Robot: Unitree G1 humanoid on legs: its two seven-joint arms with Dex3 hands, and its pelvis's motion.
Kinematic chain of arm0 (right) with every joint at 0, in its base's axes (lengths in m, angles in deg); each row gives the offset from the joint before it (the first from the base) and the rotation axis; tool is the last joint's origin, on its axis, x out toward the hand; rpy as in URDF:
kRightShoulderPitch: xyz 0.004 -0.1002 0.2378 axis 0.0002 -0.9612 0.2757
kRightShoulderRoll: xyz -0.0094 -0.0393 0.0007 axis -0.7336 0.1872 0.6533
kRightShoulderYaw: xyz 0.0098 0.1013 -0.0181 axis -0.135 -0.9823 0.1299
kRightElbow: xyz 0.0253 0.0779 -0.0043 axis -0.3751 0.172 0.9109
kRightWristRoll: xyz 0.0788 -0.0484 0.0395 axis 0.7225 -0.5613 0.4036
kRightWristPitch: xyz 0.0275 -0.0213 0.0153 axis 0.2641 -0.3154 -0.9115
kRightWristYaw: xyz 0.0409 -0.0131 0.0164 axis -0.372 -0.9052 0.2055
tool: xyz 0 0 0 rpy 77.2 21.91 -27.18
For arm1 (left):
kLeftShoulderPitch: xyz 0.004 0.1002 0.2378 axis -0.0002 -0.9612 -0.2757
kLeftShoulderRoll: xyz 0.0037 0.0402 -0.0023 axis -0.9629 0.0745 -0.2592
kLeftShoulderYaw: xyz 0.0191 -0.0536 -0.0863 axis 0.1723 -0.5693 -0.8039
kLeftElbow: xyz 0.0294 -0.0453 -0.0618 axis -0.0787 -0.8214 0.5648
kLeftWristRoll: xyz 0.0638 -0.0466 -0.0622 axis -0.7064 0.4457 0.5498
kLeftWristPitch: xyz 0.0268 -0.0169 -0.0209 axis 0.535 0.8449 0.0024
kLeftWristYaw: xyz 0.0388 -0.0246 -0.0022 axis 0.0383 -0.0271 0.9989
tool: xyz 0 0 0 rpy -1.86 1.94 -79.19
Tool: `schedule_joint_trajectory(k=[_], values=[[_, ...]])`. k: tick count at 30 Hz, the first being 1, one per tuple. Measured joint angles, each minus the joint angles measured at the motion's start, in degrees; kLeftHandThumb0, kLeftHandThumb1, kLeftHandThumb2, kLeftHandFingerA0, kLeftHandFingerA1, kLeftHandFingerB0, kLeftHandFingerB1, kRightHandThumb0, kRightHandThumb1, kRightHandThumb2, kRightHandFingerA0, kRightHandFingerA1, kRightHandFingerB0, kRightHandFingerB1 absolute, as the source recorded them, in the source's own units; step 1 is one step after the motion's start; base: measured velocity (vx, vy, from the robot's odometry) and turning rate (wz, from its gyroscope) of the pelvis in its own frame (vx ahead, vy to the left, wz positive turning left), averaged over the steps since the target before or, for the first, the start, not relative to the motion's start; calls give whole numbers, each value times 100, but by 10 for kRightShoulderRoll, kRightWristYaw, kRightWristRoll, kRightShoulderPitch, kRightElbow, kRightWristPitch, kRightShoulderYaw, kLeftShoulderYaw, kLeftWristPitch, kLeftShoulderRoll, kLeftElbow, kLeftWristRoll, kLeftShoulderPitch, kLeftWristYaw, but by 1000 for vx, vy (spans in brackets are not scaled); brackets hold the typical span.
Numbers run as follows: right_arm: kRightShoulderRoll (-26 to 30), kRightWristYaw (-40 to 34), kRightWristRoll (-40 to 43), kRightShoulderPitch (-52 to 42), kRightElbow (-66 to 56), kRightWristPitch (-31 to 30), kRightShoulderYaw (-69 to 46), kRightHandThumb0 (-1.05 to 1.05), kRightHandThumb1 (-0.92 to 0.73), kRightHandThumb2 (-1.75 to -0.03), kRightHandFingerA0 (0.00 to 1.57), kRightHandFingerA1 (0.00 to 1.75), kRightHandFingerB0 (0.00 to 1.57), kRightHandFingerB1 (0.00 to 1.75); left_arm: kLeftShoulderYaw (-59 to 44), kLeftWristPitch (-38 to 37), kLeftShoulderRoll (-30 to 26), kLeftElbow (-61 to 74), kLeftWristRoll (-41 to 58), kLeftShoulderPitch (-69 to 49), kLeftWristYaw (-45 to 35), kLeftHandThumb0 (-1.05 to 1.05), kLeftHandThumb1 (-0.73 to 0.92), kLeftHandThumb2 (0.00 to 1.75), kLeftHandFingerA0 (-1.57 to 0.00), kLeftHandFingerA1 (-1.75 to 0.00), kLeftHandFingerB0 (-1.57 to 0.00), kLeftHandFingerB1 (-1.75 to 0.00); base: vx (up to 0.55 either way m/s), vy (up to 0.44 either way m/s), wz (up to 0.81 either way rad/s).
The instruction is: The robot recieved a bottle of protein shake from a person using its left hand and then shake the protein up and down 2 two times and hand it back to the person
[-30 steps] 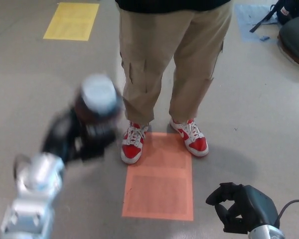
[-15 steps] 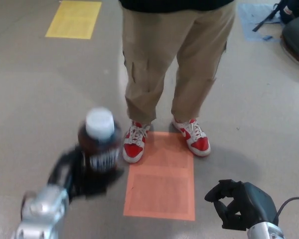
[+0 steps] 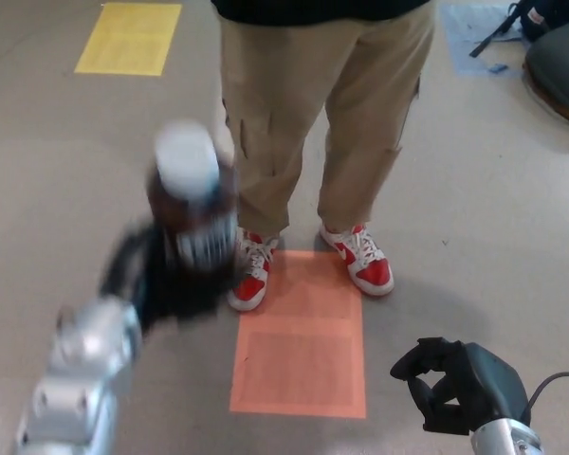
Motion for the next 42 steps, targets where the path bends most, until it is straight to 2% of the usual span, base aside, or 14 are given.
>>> schedule_joint_trajectory(k=[4, 6, 9, 10, 12, 16, 23, 24, 27, 28, 30, 32, 33, 42], values=[[1, 0, -1, 6, 0, -1, 0, -37, -59, -101, 89, 74, 93, 63, -10, 11, -4, 47, 2, 29, -3, -25, 86, 66, -113, -80, -77, -81, 0, 0, 2], [1, 0, -1, 6, 0, -1, 0, -40, -61, -91, 84, 70, 94, 62, -21, 18, -7, 79, 7, 60, -3, -20, 86, 65, -111, -86, -79, -82, 0, 0, 0], [1, 0, -1, 6, 0, -2, -1, -40, -61, -93, 83, 70, 94, 62, -49, 39, -10, 149, 21, 143, -1, -17, 85, 65, -110, -88, -78, -81, 0, 0, 0], [1, 0, -1, 6, 0, -2, -2, -38, -59, -99, 86, 73, 94, 62, -52, 43, -10, 158, 22, 154, 0, -15, 87, 66, -111, -82, -79, -79, 0, 0, 0], [1, 0, -1, 6, 0, -3, -3, -38, -60, -97, 83, 74, 93, 63, -57, 54, -9, 174, 28, 177, 0, -18, 87, 66, -113, -80, -79, -79, 0, 0, 0], [1, 0, 0, 3, 0, -3, -5, -37, -57, -105, 87, 80, 93, 63, -56, 67, -7, 129, 34, 179, -2, -20, 84, 65, -115, -77, -81, -84, 0, 0, 0], [1, 0, -1, -1, 1, -2, -1, -37, -55, -104, 88, 84, 94, 65, -81, 118, 6, 46, 57, 182, -5, -23, 74, 62, -116, -73, -79, -80, 0, 0, 0], [1, 0, -1, -1, 1, -2, -1, -37, -56, -103, 84, 81, 93, 66, -84, 126, 6, 40, 59, 187, -5, -23, 76, 62, -113, -75, -74, -82, 0, 0, 0], [1, 0, -1, -3, 0, -1, -1, -38, -57, -99, 89, 77, 94, 65, -86, 156, 5, 20, 64, 205, -5, -24, 75, 63, -112, -73, -78, -80, 0, 0, 0], [1, -1, -1, -5, 0, -1, -1, -41, -54, -112, 82, 81, 85, 75, -85, 163, 5, 16, 64, 208, -6, -24, 73, 62, -114, -72, -78, -80, 0, 0, 0], [1, -1, -2, -11, 0, 0, 0, -41, -55, -113, 83, 80, 86, 75, -81, 179, 4, 7, 65, 213, -7, -24, 73, 62, -113, -72, -77, -79, 0, 0, 0], [1, -1, -2, -16, 0, 0, 1, -41, -55, -113, 83, 81, 86, 74, -75, 196, 3, -5, 65, 219, -9, -23, 72, 62, -113, -72, -76, -74, 0, 0, 0], [1, -1, -2, -19, 1, 0, 2, -39, -60, -103, 88, 77, 93, 60, -70, 208, 2, -12, 65, 224, -11, -23, 72, 61, -112, -73, -74, -69, 0, 0, 0], [2, -1, -3, -27, 0, 0, 5, -38, -59, -99, 86, 79, 93, 61, -3, 269, -14, -54, 52, 265, -17, -22, 79, 63, -111, -74, -74, -81, 0, 0, 0]])
